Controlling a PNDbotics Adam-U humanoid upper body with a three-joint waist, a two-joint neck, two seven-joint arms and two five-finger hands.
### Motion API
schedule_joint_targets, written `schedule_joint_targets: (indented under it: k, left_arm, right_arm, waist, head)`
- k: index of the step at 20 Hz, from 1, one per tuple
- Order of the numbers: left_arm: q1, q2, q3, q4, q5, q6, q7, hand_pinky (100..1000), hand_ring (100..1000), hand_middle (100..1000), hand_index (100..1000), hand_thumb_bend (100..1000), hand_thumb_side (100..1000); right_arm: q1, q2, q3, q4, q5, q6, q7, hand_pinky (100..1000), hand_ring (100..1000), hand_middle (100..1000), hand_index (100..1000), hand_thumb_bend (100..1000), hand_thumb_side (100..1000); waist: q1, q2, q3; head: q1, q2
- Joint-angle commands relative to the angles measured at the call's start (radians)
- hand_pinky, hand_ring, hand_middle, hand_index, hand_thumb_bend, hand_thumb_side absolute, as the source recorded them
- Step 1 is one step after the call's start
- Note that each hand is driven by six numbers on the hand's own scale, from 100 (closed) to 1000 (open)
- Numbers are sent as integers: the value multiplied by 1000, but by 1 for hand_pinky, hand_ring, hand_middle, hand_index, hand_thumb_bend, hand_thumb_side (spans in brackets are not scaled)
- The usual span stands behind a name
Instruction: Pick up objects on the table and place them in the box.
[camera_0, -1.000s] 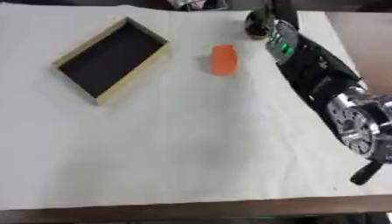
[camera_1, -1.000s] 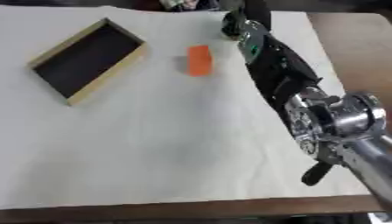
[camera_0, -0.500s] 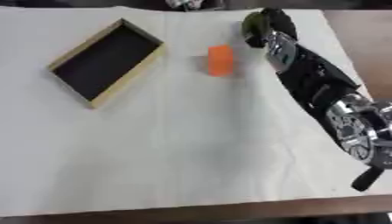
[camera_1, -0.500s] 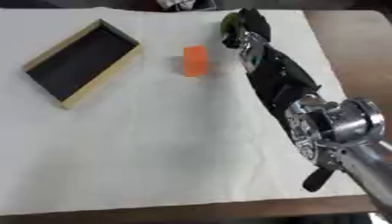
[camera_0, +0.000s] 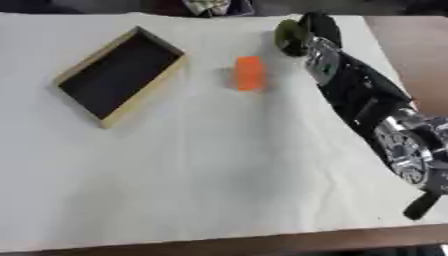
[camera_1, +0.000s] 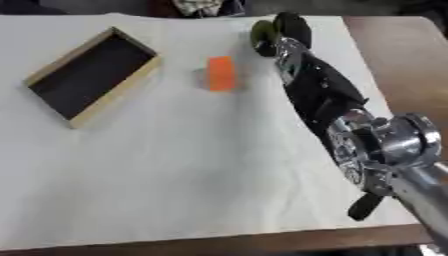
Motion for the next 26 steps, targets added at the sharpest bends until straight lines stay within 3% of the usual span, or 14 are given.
schedule_joint_targets:
  k: [1,7,13,26]
  left_arm:
    - [-11,12,-3,-15,3,-2,-3,503,925,702,802,100,717]
    - [-10,12,-2,-14,6,-2,-4,504,926,702,802,100,717]
    - [-10,12,-4,-13,9,-1,-7,505,926,702,802,100,716]
    - [-16,8,-15,-14,18,-5,-19,507,927,703,802,100,713]
  right_arm:
    - [-13,-3,-7,-35,25,-16,-29,585,494,386,461,100,198]
    - [-23,13,-23,-122,79,-75,-26,578,464,343,416,100,203]
    - [-36,49,-39,-239,154,-138,38,578,454,330,401,100,213]
    - [-42,239,16,-390,312,-296,181,599,476,353,420,100,201]
  waist:
    - [2,-24,-1]
    - [0,-32,-3]
    - [-1,-38,-2]
    - [6,-42,26]
  head:
    - [-4,-10]
    - [-5,-7]
    - [-9,-5]
    - [-33,1]
